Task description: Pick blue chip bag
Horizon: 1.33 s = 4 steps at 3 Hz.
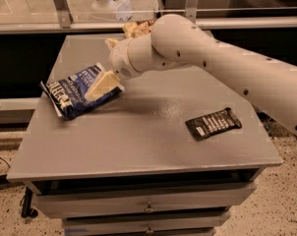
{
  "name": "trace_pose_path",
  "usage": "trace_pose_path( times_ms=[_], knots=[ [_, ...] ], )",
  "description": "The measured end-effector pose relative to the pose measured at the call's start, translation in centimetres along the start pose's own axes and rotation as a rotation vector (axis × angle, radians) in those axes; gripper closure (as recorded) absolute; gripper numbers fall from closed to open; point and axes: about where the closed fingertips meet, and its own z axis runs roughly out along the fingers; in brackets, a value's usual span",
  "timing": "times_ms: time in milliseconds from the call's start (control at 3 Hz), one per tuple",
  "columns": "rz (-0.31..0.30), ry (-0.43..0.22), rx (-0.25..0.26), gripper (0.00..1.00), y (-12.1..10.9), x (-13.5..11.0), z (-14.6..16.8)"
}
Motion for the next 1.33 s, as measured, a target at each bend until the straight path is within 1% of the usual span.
trace_pose_path(
  times_ms=[333,667,1333],
  knots=[
    [0.039,0.027,-0.028,0.0,0.2,2.0,0.7],
    [0.082,0.062,-0.067,0.18,1.2,3.2,0.6],
    [0.13,0.088,-0.099,0.64,2.5,3.5,0.4]
  ],
)
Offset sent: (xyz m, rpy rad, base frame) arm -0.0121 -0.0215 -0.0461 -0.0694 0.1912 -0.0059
